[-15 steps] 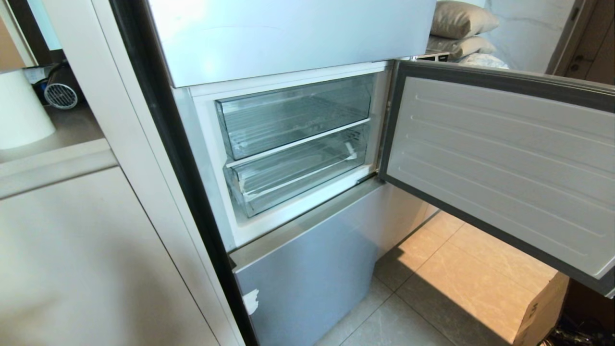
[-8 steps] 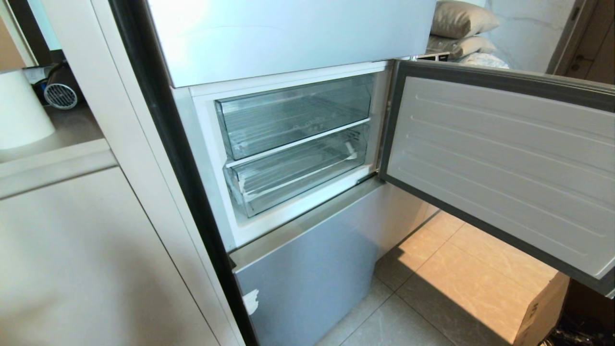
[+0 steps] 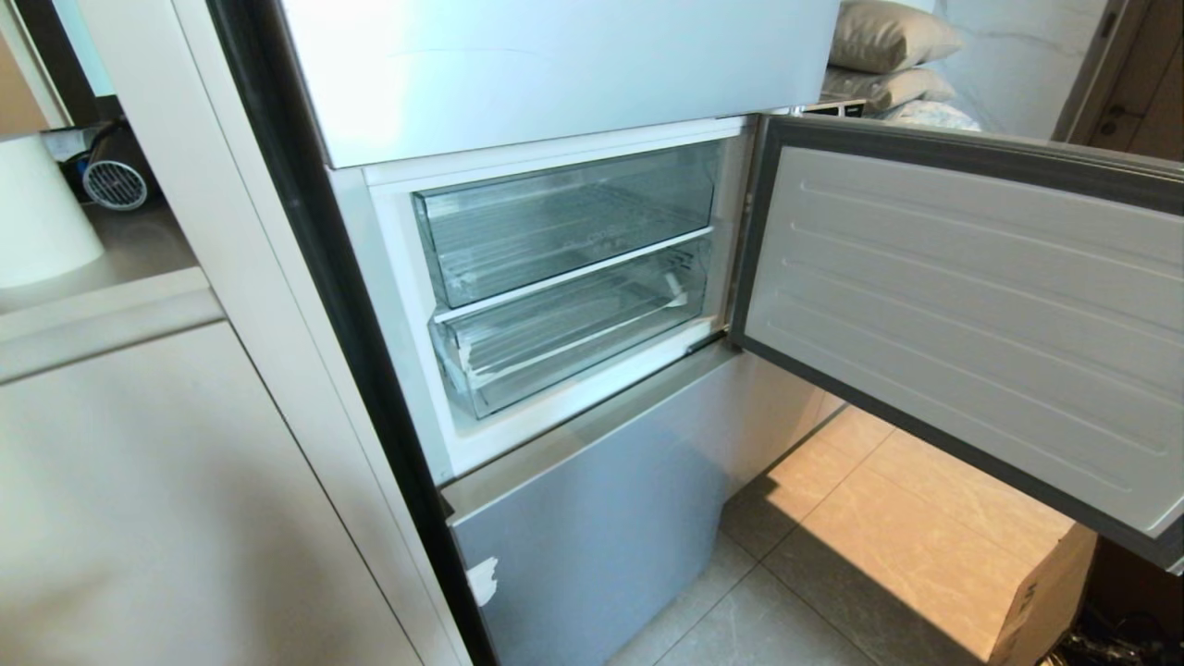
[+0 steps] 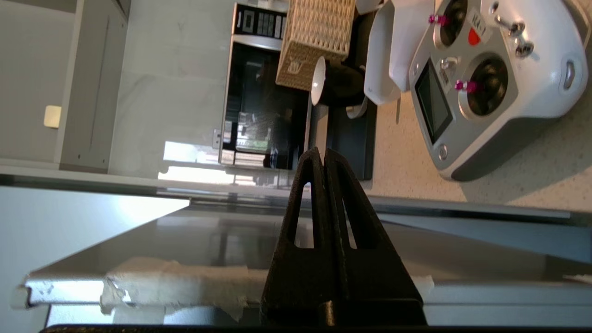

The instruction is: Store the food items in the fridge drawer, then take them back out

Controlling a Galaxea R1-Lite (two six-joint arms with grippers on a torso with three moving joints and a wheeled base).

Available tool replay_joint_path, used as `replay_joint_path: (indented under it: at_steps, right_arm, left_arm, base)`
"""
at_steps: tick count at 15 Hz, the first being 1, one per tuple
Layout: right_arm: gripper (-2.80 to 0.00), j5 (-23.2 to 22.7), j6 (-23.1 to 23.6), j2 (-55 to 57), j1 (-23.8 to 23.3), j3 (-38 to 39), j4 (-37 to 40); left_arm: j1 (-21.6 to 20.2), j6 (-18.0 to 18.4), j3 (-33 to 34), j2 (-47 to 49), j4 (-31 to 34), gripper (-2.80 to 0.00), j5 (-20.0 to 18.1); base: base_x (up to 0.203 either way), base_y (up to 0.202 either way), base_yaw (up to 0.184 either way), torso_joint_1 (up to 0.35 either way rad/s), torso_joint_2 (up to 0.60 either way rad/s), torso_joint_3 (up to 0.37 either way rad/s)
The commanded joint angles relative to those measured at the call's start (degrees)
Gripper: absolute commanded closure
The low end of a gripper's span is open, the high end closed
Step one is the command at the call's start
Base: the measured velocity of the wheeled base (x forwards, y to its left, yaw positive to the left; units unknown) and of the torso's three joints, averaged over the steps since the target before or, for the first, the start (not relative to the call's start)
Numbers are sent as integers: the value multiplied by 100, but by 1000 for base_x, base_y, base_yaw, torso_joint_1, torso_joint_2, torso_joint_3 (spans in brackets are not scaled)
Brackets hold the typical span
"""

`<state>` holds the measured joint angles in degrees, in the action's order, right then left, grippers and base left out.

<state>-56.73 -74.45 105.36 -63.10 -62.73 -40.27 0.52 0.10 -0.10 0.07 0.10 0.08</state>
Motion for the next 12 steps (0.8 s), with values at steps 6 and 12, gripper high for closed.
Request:
replay_joint_path:
  at_steps: [6,12]
  right_arm:
    - [0,-218,-33,-1083,201,889,-25]
    - [0,-287,-106,-2965,111,1630,-33]
  left_arm:
    - [0,-1,1,10,-1,0,1]
    - [0,-1,1,10,-1,0,1]
  base:
    - [0,0,0,0,0,0]
    - [0,0,0,0,0,0]
